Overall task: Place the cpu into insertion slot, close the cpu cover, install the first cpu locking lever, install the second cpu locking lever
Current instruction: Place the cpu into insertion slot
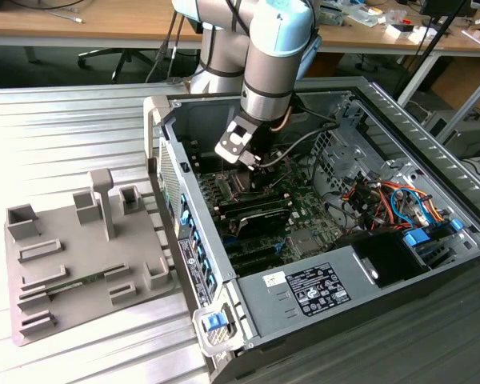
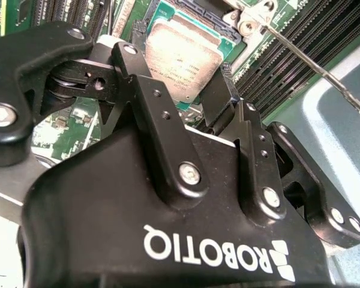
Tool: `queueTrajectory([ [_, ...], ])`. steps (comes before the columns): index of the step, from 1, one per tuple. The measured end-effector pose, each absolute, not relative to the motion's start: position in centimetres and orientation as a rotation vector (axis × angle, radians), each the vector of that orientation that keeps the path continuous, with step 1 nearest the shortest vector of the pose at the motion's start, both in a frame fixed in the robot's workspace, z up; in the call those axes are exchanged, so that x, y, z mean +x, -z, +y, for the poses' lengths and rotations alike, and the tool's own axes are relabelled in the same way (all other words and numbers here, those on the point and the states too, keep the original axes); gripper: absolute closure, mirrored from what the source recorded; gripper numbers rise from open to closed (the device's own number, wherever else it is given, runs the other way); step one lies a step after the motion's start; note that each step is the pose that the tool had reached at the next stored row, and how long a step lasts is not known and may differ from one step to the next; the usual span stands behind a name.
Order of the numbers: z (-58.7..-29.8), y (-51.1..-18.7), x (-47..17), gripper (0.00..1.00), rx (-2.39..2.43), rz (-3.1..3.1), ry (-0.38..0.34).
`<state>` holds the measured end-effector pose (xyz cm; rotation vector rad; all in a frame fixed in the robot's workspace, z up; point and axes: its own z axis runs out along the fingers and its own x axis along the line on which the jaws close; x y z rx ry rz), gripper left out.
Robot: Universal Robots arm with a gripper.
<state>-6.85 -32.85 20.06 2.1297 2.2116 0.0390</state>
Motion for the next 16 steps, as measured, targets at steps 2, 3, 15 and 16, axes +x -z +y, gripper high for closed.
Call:
queueTrajectory([
  [2, -32.85, -20.02, -6.86, 0.45, 2.130, 2.212, -0.039],
  [3, -32.85, -20.01, -6.87, 0.45, 2.130, 2.212, -0.039],
  [15, -32.85, -19.69, -7.01, 0.45, 2.129, 2.212, -0.039],
  [16, -32.85, -19.69, -7.01, 0.45, 2.129, 2.212, -0.039],
])
